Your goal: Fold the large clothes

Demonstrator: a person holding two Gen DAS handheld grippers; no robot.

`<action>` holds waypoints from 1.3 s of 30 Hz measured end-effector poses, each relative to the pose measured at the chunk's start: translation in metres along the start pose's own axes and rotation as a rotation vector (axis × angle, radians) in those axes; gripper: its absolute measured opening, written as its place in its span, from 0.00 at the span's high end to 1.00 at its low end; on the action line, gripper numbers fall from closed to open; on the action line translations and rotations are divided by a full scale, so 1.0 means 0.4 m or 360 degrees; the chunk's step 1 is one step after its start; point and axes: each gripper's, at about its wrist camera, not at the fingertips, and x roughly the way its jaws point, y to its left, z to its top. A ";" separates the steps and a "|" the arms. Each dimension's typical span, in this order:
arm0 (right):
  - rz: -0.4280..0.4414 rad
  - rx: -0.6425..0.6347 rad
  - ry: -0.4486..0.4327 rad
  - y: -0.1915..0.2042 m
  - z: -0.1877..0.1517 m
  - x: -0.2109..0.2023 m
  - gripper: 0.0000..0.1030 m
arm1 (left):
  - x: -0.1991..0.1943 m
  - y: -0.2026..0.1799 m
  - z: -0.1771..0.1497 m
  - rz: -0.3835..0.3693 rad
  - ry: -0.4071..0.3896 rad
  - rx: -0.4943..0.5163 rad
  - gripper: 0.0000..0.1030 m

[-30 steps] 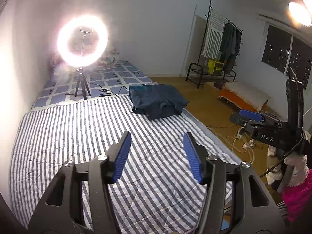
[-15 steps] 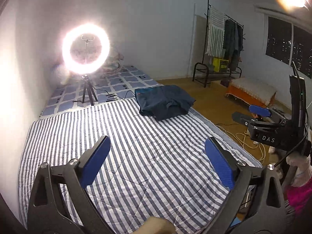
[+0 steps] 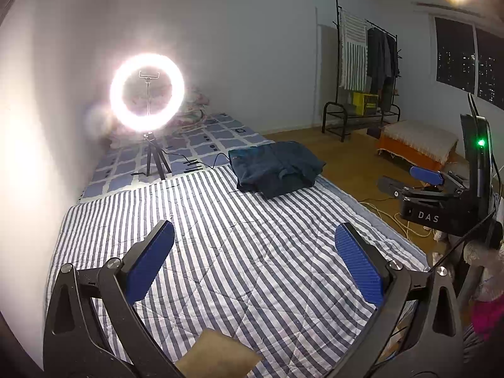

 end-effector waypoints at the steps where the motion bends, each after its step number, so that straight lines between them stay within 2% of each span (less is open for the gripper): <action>1: 0.0000 0.0005 -0.0001 -0.002 0.000 0.002 0.17 | 0.000 0.000 -0.001 0.0002 0.0002 0.0001 0.00; 15: -0.0039 -0.0033 0.0007 0.012 -0.008 0.016 0.16 | -0.003 0.005 -0.007 0.0008 0.0002 0.0002 0.00; 39: -0.0018 -0.0027 0.0030 -0.001 -0.008 0.027 0.15 | -0.029 0.015 0.003 -0.0013 -0.0047 -0.0012 0.00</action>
